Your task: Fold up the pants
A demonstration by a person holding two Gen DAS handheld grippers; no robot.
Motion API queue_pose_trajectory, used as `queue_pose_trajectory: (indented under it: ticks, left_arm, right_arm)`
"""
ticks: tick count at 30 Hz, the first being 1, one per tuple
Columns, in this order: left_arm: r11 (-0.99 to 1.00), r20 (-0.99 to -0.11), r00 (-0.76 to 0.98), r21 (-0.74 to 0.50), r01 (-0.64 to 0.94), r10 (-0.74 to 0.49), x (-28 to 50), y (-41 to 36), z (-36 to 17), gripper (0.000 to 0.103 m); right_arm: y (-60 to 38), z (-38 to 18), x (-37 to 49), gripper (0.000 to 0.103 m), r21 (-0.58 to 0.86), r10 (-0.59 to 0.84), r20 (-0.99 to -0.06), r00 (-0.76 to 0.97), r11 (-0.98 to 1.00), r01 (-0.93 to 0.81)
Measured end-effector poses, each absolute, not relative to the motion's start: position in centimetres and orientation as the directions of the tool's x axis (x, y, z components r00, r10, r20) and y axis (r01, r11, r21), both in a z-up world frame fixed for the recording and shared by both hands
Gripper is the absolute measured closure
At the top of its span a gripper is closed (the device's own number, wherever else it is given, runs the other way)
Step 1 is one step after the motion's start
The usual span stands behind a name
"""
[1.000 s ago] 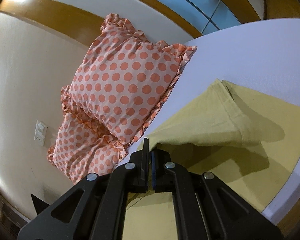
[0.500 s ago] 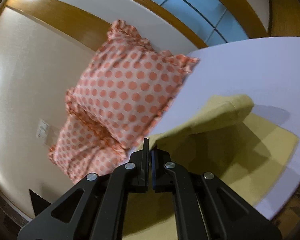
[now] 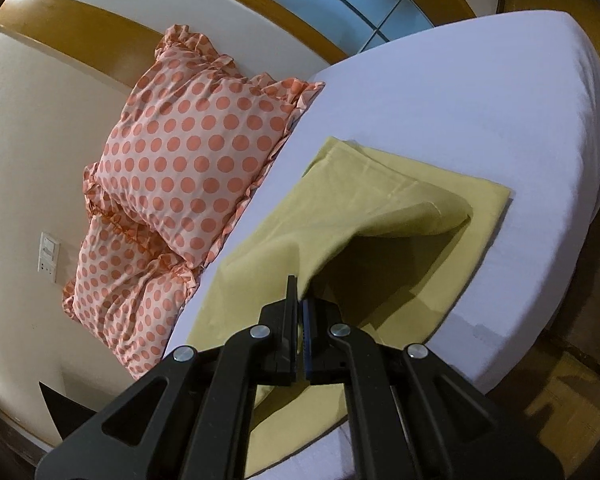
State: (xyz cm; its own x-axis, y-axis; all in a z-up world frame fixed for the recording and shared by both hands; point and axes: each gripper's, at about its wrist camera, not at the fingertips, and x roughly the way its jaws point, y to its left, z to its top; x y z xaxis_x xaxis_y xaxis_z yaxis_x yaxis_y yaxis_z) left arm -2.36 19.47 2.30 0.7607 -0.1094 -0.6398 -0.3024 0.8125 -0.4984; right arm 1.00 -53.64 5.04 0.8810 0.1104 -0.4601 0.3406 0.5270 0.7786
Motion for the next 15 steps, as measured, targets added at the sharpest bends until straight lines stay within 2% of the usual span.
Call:
queue_pose_trajectory:
  ticks: [4, 11, 12, 13, 14, 15]
  left_arm:
    - [0.827, -0.635, 0.765, -0.485, -0.285, -0.109, -2.4, 19.2, 2.6, 0.096]
    - [0.846, -0.660, 0.743, -0.457, -0.275, -0.115, -3.4, 19.6, 1.7, 0.098]
    - [0.851, -0.663, 0.740, -0.450, -0.271, -0.115, -3.4, 19.6, 1.6, 0.098]
    - [0.856, -0.663, 0.740, -0.445, -0.265, -0.116, -3.6, 19.6, 1.5, 0.097]
    - [0.859, -0.661, 0.741, -0.442, -0.258, -0.117, -3.7, 19.6, 1.5, 0.096]
    - [0.865, -0.658, 0.743, -0.437, -0.248, -0.119, -3.9, 19.6, 1.5, 0.095]
  right_arm:
    - [-53.5, 5.3, 0.6, 0.101, 0.781, 0.107, -0.455, 0.884, 0.524, 0.339]
    - [-53.1, 5.1, -1.2, 0.098, 0.691, 0.062, -0.558, 0.827, 0.587, 0.422]
    - [-53.1, 5.2, -1.6, 0.092, 0.677, 0.052, -0.569, 0.821, 0.596, 0.432]
    - [-53.2, 5.4, -2.1, 0.073, 0.667, 0.031, -0.572, 0.819, 0.599, 0.443]
    - [-53.3, 5.9, -2.8, 0.047, 0.651, -0.015, -0.572, 0.820, 0.600, 0.466]
    - [-53.6, 6.3, -3.5, 0.038, 0.643, -0.056, -0.559, 0.827, 0.600, 0.476]
